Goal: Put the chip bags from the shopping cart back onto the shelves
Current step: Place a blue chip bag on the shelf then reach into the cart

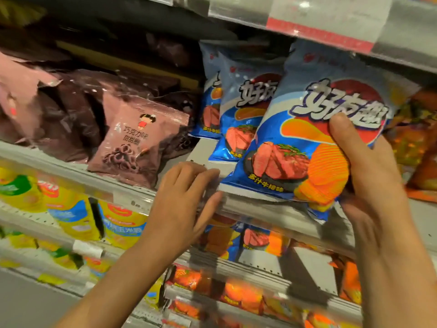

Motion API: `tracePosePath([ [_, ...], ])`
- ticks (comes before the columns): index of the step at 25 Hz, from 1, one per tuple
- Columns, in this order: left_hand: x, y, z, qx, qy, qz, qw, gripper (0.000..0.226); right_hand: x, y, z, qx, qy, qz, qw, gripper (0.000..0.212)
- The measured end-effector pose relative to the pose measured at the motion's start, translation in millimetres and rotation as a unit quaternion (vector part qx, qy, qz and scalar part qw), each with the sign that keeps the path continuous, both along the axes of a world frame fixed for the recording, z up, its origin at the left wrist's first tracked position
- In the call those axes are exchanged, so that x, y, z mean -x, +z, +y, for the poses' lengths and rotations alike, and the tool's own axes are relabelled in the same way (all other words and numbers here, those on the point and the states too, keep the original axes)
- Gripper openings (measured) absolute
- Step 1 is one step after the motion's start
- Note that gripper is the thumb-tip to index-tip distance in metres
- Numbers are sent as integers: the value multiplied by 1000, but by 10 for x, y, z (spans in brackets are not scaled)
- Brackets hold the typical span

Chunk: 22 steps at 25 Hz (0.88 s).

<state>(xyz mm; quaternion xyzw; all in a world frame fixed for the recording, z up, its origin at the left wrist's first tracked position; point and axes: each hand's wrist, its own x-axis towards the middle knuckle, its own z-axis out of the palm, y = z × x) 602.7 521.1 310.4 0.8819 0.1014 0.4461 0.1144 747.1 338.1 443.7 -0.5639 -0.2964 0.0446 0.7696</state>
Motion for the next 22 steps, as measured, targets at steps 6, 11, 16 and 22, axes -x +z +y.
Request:
tracePosePath([
  [6,244,-213,-119,-8,-77,-39,996,51,459,-266,-251,49,-36,-11,998,41],
  [11,372,-977,-457,16,-239,-10,971,33,639,-1043,-699,153,-3,75,985,51],
  [16,383,-1498,-583,-78,-157,217,960,57,700,-1909,-979,271,49,194,941,59],
  [22,28,-1467,-690,-59,-129,207,968,56,135,-2077,-966,170,-50,254,951,43],
])
